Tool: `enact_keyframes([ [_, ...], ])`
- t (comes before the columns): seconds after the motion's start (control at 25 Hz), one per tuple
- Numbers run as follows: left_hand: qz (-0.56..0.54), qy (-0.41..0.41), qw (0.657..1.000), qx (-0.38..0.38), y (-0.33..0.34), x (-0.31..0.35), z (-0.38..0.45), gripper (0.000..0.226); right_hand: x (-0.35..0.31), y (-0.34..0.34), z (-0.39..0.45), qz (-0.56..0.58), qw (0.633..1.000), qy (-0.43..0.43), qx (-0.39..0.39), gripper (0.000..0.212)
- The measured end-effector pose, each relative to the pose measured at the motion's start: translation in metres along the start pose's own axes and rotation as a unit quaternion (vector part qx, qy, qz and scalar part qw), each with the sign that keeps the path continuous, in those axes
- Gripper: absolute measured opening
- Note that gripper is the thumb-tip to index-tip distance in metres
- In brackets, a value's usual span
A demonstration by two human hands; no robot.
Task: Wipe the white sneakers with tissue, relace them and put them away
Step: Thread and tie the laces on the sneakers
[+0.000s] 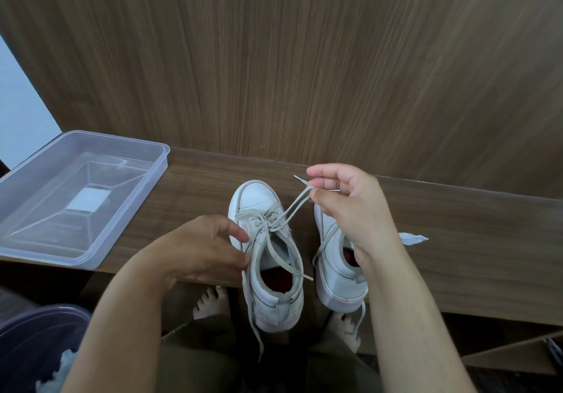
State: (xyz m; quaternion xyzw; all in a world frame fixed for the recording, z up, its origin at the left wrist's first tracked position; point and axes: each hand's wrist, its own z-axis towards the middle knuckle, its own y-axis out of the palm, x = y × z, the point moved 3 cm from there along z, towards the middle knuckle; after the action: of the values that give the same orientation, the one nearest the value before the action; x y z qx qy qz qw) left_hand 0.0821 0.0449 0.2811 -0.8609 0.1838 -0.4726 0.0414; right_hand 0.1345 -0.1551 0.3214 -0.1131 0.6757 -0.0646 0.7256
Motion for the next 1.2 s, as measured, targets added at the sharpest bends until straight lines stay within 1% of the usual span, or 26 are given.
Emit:
enact_keyframes([
  [0.04,-0.021,0.001,1.000,-0.018,0.001,0.001,-0.002,0.039,0.000,0.000,0.000,-0.002,1.000,-0.001,0.001,0.030],
  [0.12,-0.028,0.011,0.999,-0.037,0.004,0.002,-0.004,0.042,0.000,0.001,-0.001,0.000,1.000,-0.001,0.000,0.030],
  [0.2,-0.046,0.030,0.998,-0.023,0.006,0.003,-0.003,0.041,-0.001,0.002,-0.001,0.011,1.000,0.002,-0.005,0.030],
  [0.32,-0.111,0.061,0.992,0.015,0.004,0.009,-0.004,0.041,-0.002,0.003,-0.001,0.025,1.000,-0.002,-0.007,0.029],
  [0.4,-0.140,0.072,0.987,0.000,0.004,0.013,-0.006,0.048,-0.003,0.004,-0.001,0.035,0.999,-0.009,-0.007,0.029],
  [0.44,-0.132,0.060,0.989,-0.009,0.005,0.012,-0.006,0.051,-0.004,0.005,-0.001,0.039,0.999,-0.012,-0.009,0.029],
  [0.48,-0.093,0.038,0.995,-0.007,0.006,0.009,-0.005,0.052,-0.004,0.007,-0.002,0.043,0.999,-0.015,-0.011,0.029],
  [0.56,0.026,-0.003,0.999,0.022,0.007,0.003,-0.001,0.048,-0.004,0.008,-0.001,0.045,0.999,-0.018,-0.012,0.029],
  [0.6,0.056,-0.009,0.998,0.028,0.006,0.001,0.001,0.042,-0.004,0.008,-0.001,0.045,0.999,-0.020,-0.010,0.029],
  [0.68,0.036,0.002,0.999,0.009,0.005,-0.001,0.004,0.026,-0.004,0.007,-0.001,0.047,0.999,-0.020,-0.010,0.028],
  [0.76,0.001,0.025,1.000,0.001,0.002,-0.001,0.004,0.014,-0.004,0.007,-0.002,0.052,0.998,-0.019,-0.012,0.028],
  [0.8,-0.017,0.040,0.999,0.017,-0.001,0.000,0.006,0.012,-0.004,0.007,-0.002,0.053,0.998,-0.018,-0.013,0.028],
  [0.92,-0.095,0.073,0.987,0.106,-0.009,0.001,0.007,0.017,-0.004,0.008,-0.002,0.058,0.998,-0.026,-0.006,0.028],
  [1.0,-0.117,0.123,0.975,0.144,-0.011,0.009,0.004,0.023,-0.007,0.009,-0.003,0.075,0.996,-0.047,-0.006,0.029],
  [1.08,-0.110,0.186,0.968,0.129,-0.007,0.021,0.000,0.029,-0.013,0.013,-0.005,0.081,0.994,-0.076,-0.021,0.028],
  [1.12,-0.083,0.214,0.967,0.113,-0.003,0.028,-0.002,0.029,-0.016,0.017,-0.007,0.070,0.993,-0.092,-0.030,0.028],
  [1.2,-0.031,0.258,0.960,0.105,0.007,0.039,-0.002,0.021,-0.021,0.024,-0.010,0.045,0.991,-0.120,-0.047,0.028],
])
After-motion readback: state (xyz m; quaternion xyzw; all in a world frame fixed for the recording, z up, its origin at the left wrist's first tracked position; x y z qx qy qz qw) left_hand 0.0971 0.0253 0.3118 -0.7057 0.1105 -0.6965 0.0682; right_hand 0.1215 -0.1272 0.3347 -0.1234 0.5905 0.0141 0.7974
